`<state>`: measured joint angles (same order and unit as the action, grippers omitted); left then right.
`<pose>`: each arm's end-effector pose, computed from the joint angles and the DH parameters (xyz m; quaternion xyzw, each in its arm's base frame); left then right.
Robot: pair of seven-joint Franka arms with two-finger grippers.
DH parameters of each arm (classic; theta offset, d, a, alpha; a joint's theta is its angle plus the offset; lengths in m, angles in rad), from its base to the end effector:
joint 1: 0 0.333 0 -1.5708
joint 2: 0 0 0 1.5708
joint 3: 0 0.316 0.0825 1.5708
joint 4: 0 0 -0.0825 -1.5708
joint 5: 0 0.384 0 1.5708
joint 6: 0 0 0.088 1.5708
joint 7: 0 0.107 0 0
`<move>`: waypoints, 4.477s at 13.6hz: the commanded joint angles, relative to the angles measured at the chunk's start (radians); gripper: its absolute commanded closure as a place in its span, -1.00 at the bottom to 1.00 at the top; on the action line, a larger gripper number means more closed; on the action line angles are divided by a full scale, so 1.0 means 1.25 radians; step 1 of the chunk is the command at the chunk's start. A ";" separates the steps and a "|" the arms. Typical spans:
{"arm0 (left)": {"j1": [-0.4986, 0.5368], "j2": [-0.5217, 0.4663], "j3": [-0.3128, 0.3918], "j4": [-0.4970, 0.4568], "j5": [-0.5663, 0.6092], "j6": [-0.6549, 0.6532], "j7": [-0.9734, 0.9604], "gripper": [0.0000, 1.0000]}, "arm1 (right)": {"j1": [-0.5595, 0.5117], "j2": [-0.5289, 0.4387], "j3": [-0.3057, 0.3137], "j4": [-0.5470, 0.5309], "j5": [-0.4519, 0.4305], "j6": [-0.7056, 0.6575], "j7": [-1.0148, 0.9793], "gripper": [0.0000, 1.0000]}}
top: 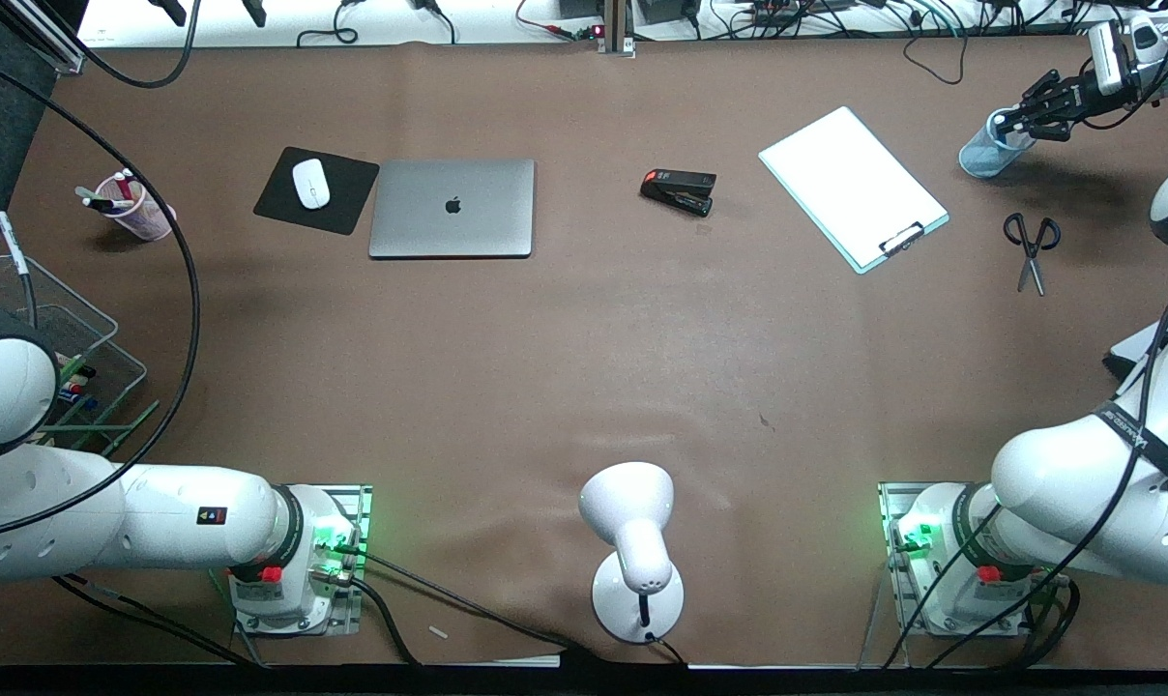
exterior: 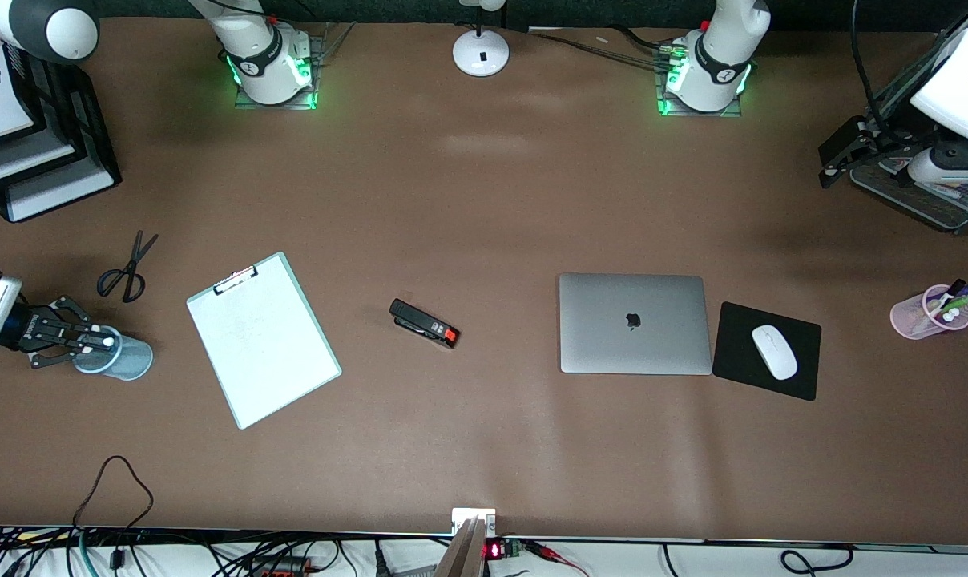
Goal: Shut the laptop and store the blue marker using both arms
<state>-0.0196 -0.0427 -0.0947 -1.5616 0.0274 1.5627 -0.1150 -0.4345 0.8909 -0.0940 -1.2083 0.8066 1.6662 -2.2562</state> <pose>0.5375 -0.0600 0.6514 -0.9996 -0.0008 -0.0235 0.0131 0.6653 -0.2856 0.2339 -0.6780 -0.6224 -0.2967 0.2547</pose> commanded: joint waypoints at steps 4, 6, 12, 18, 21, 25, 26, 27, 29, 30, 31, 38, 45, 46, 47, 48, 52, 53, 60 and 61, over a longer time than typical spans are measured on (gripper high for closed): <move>-0.005 -0.015 0.005 -0.017 -0.010 -0.008 0.018 -1.00 | -0.014 0.009 0.008 0.028 0.014 -0.023 0.070 -1.00; -0.005 -0.016 0.005 -0.020 -0.004 -0.009 0.020 -1.00 | -0.016 0.000 0.006 0.028 0.013 -0.042 0.078 -1.00; -0.005 -0.017 0.003 -0.022 0.003 -0.008 0.020 -1.00 | -0.001 -0.090 0.008 0.030 -0.067 -0.102 0.258 -1.00; -0.004 -0.022 0.001 -0.037 0.003 -0.002 0.021 -1.00 | 0.077 -0.236 0.008 0.030 -0.180 -0.164 0.500 -1.00; -0.005 -0.022 0.001 -0.039 0.003 0.000 0.021 -1.00 | 0.146 -0.290 0.008 0.031 -0.231 -0.178 0.679 -1.00; -0.005 -0.019 -0.003 -0.038 0.001 0.002 0.021 -1.00 | 0.254 -0.348 0.011 0.030 -0.319 -0.183 0.956 -1.00; -0.005 -0.017 -0.003 -0.038 0.001 0.003 0.020 -1.00 | 0.270 -0.349 0.010 0.030 -0.332 -0.184 0.999 -1.00; -0.005 -0.017 -0.003 -0.038 0.001 0.003 0.020 -1.00 | 0.284 -0.354 0.010 0.030 -0.347 -0.184 1.035 -1.00; -0.005 -0.016 -0.003 -0.038 0.001 0.003 0.020 -1.00 | 0.318 -0.357 0.010 0.030 -0.375 -0.184 1.097 -1.00; -0.005 -0.016 -0.003 -0.038 0.001 0.003 0.021 -1.00 | 0.340 -0.357 0.010 0.030 -0.390 -0.184 1.143 -1.00; -0.005 -0.016 -0.003 -0.038 0.001 0.003 0.020 -1.00 | 0.366 -0.358 0.009 0.030 -0.403 -0.184 1.195 -1.00; -0.005 -0.014 -0.003 -0.038 0.001 0.003 0.021 -1.00 | 0.479 -0.451 0.010 -0.074 -0.524 -0.185 1.601 -1.00; -0.006 -0.011 -0.003 -0.037 0.001 0.004 0.020 -1.00 | 0.442 -0.553 -0.001 -0.177 -0.692 -0.128 1.757 -1.00; -0.006 -0.011 -0.003 -0.037 0.001 0.004 0.020 -1.00 | 0.423 -0.570 0.000 -0.195 -0.691 -0.113 1.760 -1.00; -0.006 -0.011 -0.003 -0.037 0.001 0.004 0.020 -1.00 | 0.416 -0.585 0.000 -0.210 -0.691 -0.117 1.766 -1.00; -0.006 -0.006 -0.003 -0.037 0.001 0.004 0.020 -1.00 | 0.415 -0.597 -0.001 -0.215 -0.692 -0.133 1.768 -1.00; -0.006 -0.001 -0.003 -0.034 0.001 0.004 0.020 -1.00 | 0.418 -0.658 0.002 -0.271 -0.691 -0.128 1.757 -1.00; -0.006 -0.003 -0.003 -0.033 0.001 0.003 0.020 -1.00 | 0.418 -0.683 0.003 -0.298 -0.687 -0.113 1.758 -1.00; -0.006 -0.001 -0.003 -0.027 0.001 0.010 0.020 -1.00 | 0.411 -0.740 -0.001 -0.346 -0.678 -0.108 1.769 -1.00; -0.005 -0.001 -0.003 -0.028 0.001 0.011 0.020 -1.00 | 0.408 -0.740 -0.002 -0.346 -0.678 -0.108 1.769 -1.00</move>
<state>-0.0214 -0.0395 -0.1025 -1.5980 0.0272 1.5688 -0.1093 0.0827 0.0013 -0.0976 -1.6014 -0.0438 1.5130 -0.0594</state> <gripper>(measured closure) 0.000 0.000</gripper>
